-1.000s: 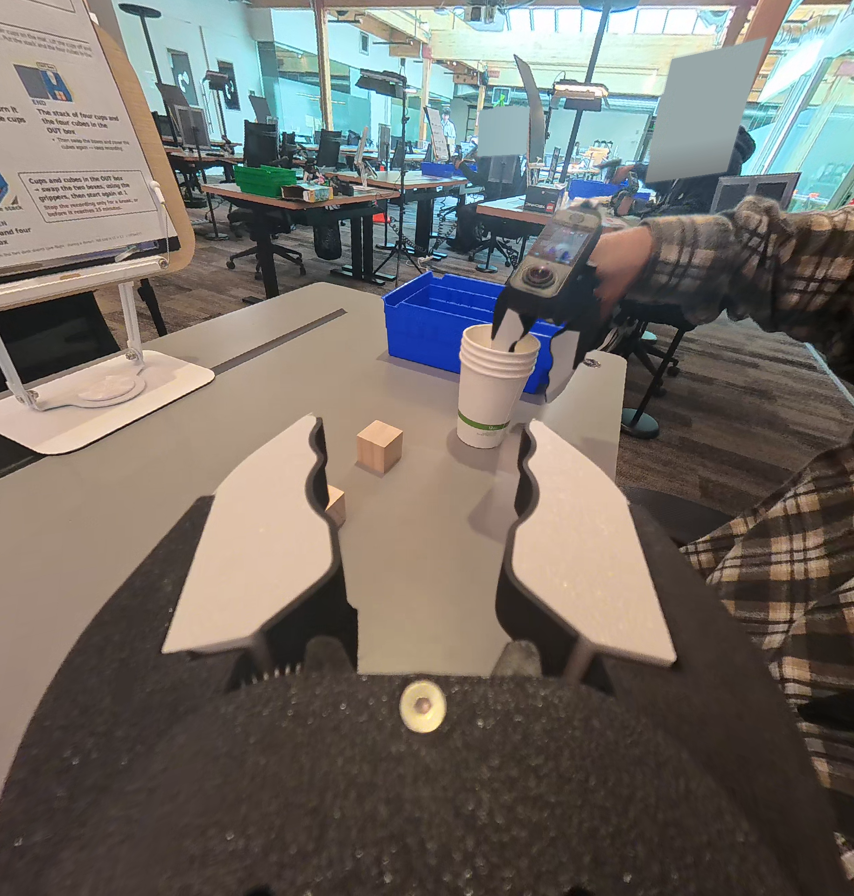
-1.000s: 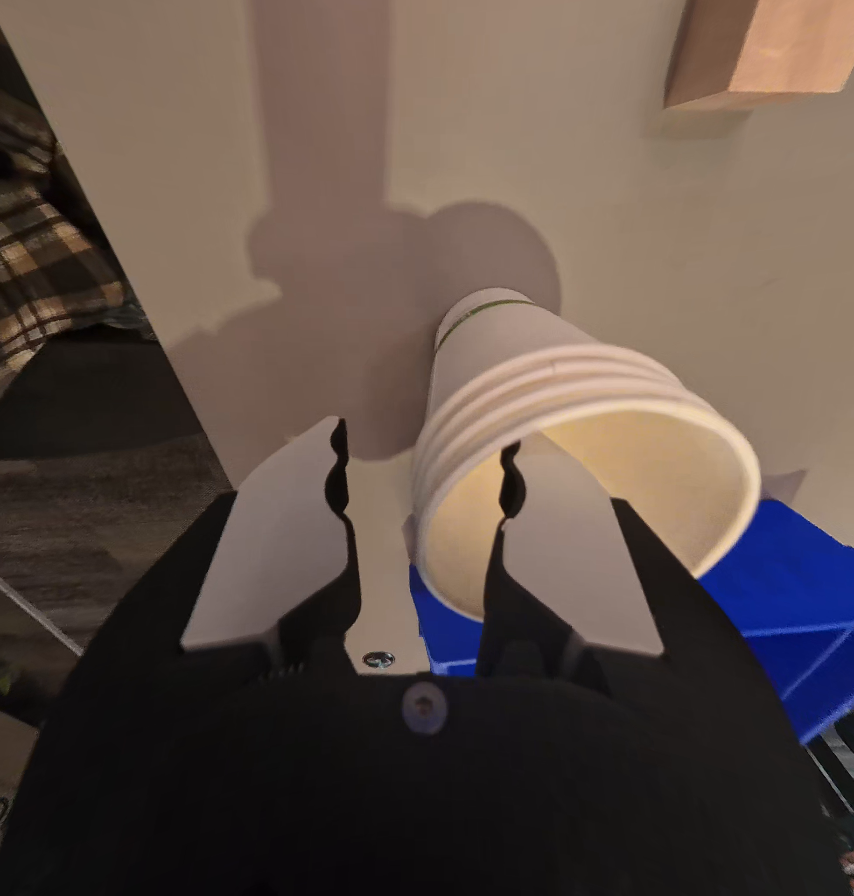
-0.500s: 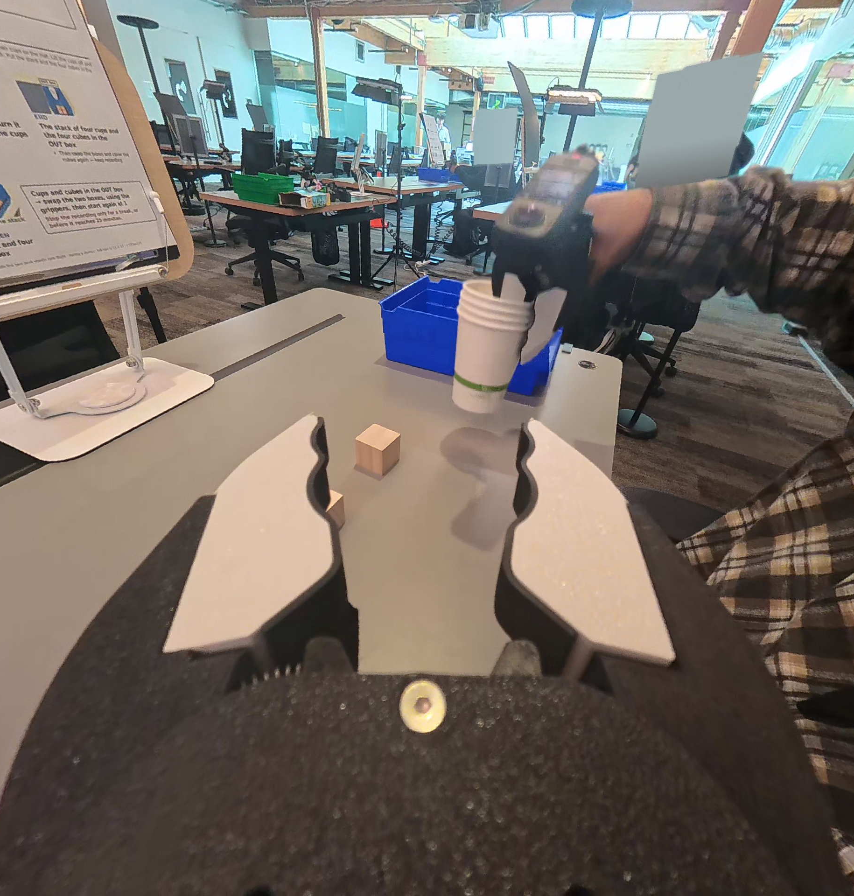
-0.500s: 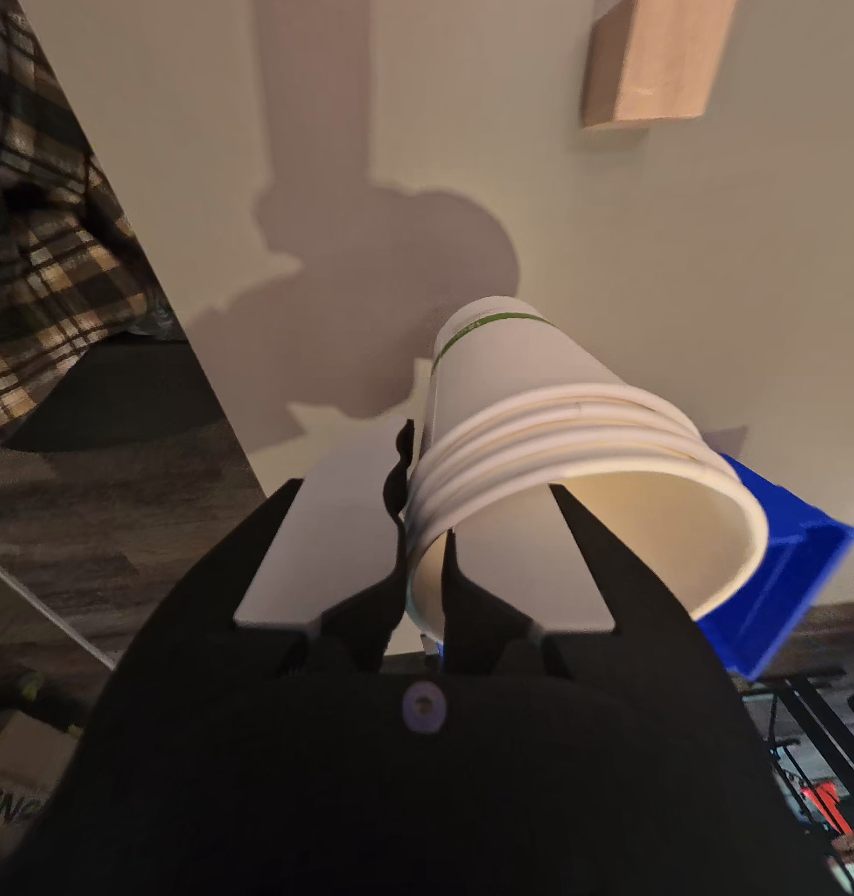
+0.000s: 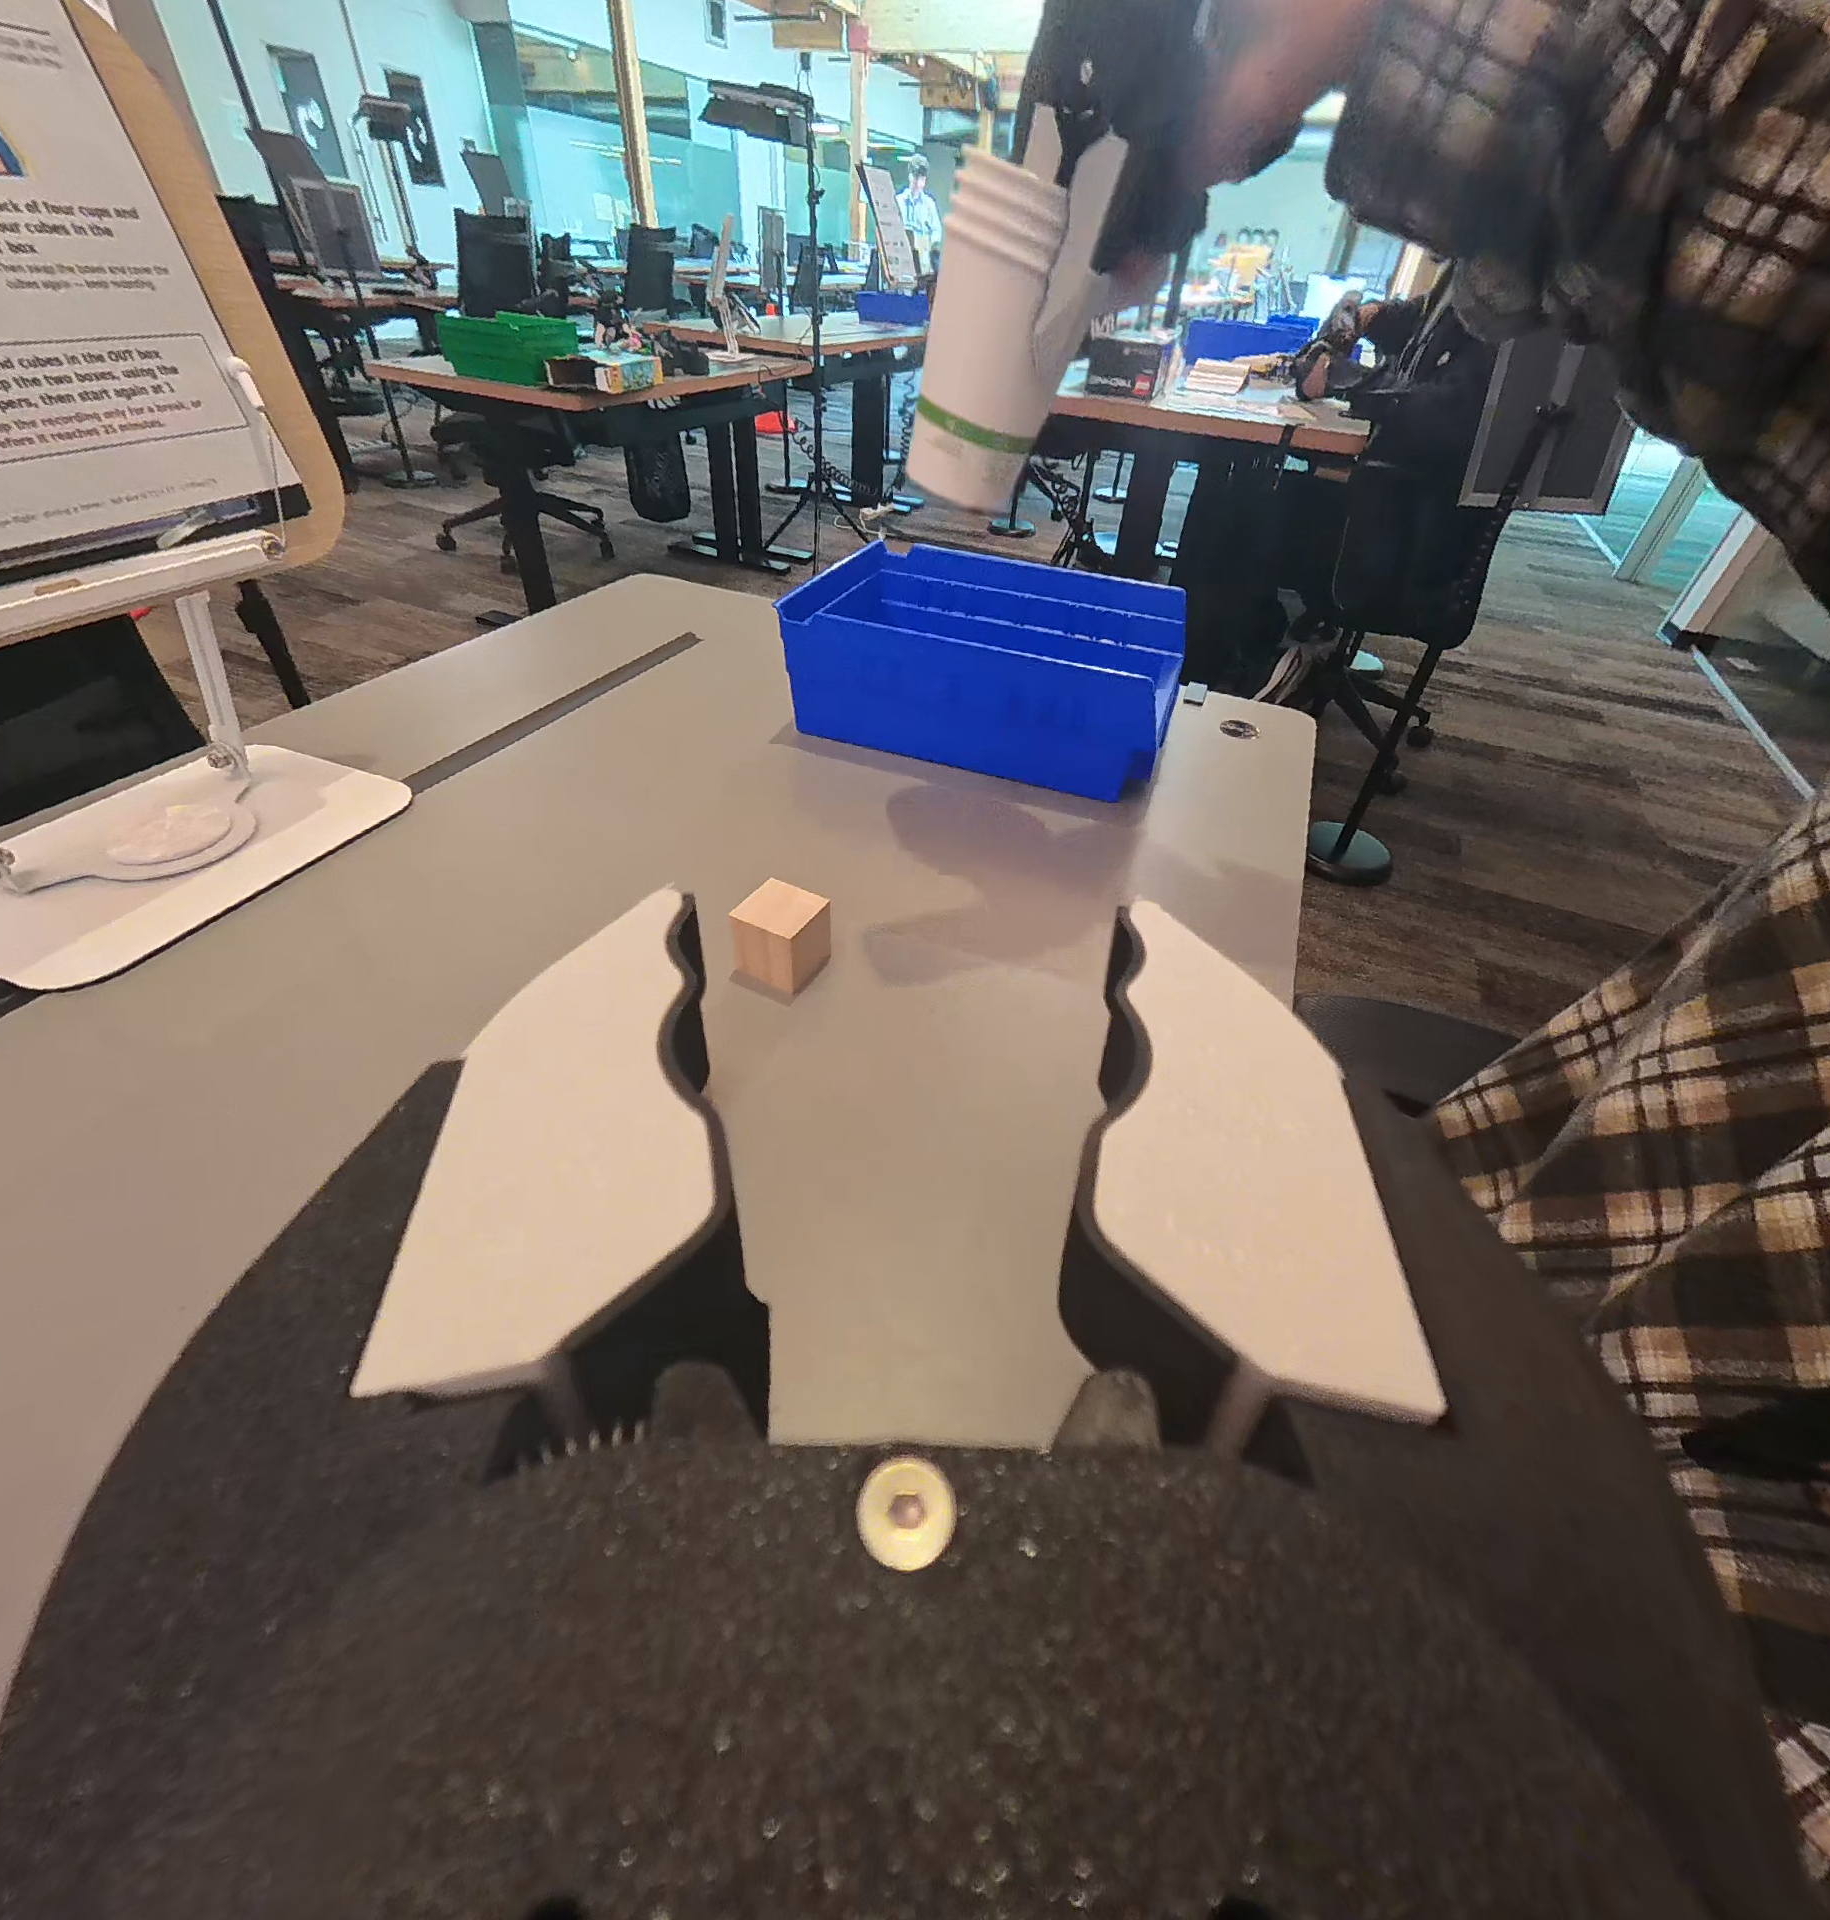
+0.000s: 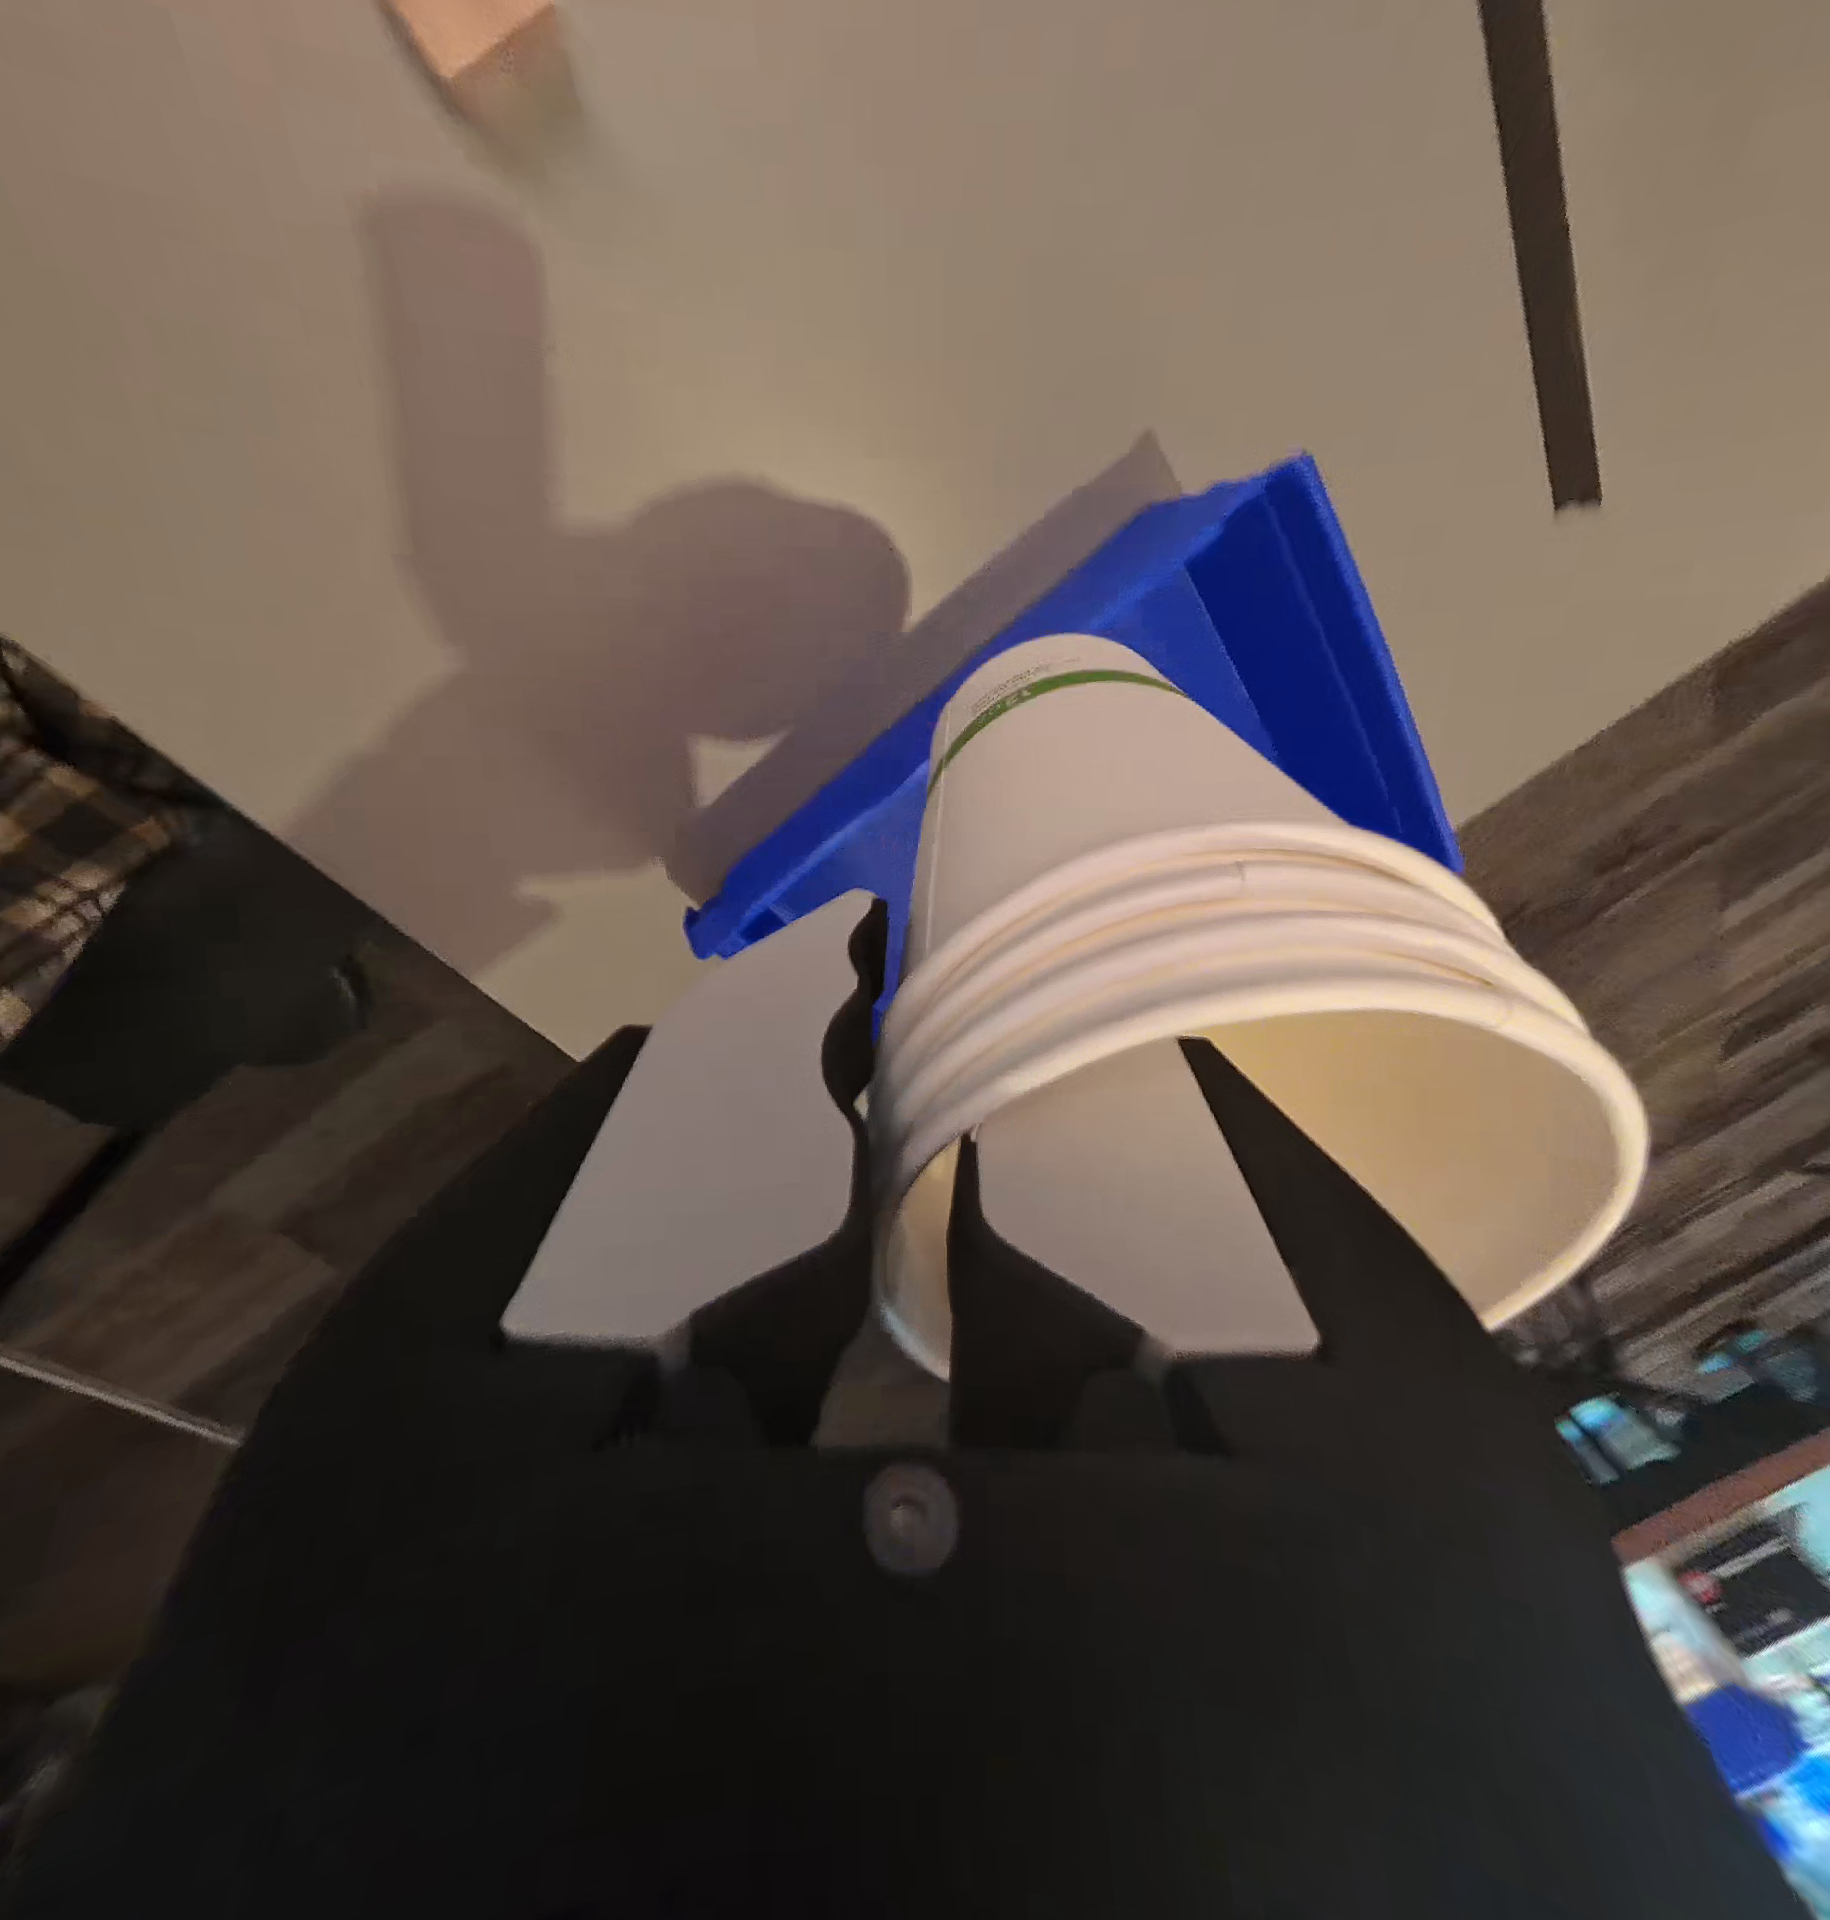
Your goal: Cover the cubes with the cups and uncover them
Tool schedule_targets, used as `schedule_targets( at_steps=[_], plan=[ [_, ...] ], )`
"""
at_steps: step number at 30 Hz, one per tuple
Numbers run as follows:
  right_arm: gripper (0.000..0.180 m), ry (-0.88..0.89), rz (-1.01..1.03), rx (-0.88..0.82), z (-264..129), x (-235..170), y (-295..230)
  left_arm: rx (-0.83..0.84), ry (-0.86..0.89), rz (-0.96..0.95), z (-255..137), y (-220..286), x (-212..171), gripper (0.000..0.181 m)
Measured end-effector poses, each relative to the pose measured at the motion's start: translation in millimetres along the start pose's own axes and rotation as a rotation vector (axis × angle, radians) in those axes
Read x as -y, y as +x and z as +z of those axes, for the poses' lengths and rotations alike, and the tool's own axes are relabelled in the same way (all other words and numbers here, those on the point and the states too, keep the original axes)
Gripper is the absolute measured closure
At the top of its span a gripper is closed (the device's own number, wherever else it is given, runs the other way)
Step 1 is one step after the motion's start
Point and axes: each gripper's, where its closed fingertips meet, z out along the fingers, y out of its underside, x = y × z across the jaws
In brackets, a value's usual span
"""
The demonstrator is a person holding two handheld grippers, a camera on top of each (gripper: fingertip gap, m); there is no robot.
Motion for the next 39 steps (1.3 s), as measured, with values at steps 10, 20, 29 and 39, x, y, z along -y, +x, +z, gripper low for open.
schedule_targets(
  at_steps=[10, 20, 29, 39],
  plan=[
    [0.17, -0.108, 0.476, 0.1, 57, -44, 73, -0.014, -0.067, 0.017, 14, 0, -15, 0.109],
    [0.17, -0.184, 0.633, 0.198, 137, -60, 97, 0.0, -0.087, 0.025, 18, -5, -21, 0.11],
    [0.17, -0.23, 0.638, 0.213, 177, -54, 107, 0.006, -0.121, 0.019, 26, -11, -30, 0.11],
    [0.169, -0.247, 0.624, 0.197, 198, -43, 111, 0.014, -0.128, 0.012, 27, -16, -34, 0.111]
  ],
)
